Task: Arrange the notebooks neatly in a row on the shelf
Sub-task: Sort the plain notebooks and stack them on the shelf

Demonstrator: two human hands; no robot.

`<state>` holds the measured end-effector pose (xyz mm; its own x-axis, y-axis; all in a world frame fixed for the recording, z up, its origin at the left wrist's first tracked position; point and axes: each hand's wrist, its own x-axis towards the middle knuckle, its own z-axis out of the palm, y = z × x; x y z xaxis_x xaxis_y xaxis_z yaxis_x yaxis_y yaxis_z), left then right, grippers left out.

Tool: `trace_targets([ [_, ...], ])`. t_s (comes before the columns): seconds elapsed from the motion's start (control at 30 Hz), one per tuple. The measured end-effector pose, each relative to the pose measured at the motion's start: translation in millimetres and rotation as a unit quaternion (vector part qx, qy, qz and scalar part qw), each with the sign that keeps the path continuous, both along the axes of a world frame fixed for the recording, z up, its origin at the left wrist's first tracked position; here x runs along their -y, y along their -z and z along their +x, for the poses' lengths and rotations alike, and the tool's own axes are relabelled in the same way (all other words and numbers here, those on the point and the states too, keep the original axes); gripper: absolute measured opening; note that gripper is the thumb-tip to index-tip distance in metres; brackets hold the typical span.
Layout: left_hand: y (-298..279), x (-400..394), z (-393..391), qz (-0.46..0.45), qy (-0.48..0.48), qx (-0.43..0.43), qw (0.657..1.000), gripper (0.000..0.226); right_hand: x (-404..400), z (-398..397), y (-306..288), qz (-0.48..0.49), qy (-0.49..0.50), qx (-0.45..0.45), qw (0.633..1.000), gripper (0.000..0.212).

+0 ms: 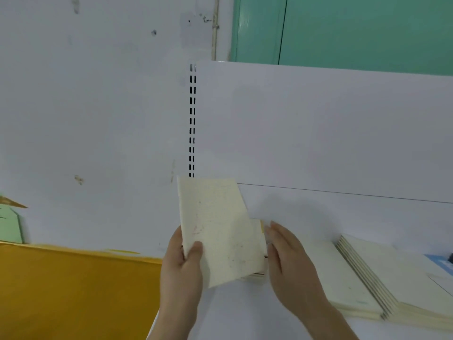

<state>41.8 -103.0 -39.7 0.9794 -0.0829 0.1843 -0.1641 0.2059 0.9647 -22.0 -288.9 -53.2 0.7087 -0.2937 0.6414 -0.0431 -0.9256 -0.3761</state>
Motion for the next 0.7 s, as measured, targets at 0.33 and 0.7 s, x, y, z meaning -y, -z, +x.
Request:
trace_targets([
  [0.33, 10.8, -24.5, -3.2, 0.005, -0.011, 0.003, 1.000, 0.039, 20.2, 30.0, 1.1, -0.132, -0.050, -0.140, 0.980, 0.027],
  [0.7, 5.2, -13.4, -11.2, -0.018, 0.002, 0.010, 1.000, 0.042, -1.8, -15.6, -52.1, -0.047, 0.101, 0.181, 0.977, 0.033],
])
